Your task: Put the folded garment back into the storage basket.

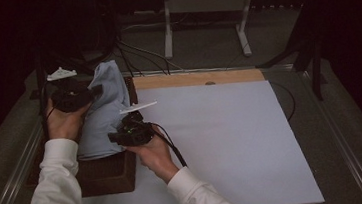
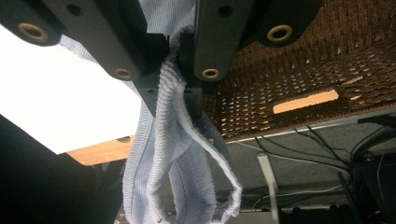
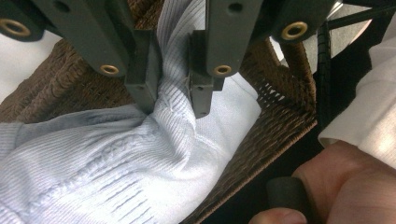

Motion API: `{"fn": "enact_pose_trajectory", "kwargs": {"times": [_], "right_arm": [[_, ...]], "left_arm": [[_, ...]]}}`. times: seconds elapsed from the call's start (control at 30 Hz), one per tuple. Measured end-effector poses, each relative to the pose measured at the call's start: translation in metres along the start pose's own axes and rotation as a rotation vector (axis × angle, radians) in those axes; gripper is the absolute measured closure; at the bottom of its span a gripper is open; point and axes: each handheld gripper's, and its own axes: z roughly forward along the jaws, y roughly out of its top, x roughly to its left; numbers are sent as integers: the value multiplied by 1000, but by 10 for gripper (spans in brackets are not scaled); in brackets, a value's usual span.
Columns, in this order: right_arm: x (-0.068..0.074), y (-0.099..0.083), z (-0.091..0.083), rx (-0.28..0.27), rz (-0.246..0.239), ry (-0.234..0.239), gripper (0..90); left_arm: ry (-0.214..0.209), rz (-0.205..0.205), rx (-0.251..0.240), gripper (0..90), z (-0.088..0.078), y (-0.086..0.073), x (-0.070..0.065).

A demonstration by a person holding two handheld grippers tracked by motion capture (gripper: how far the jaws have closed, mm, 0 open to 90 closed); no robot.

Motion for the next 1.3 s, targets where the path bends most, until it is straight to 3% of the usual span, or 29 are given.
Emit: {"fn": "enact_pose_trajectory", "kwargs": {"times": [0.7, 1.3], "right_arm": [[7, 6, 12, 13, -7, -7, 773], [13, 2, 28, 38, 8, 5, 773]], "left_arm": [[15, -2, -2, 857, -12, 1, 16], [14, -20, 22, 856, -12, -9, 27]]}}
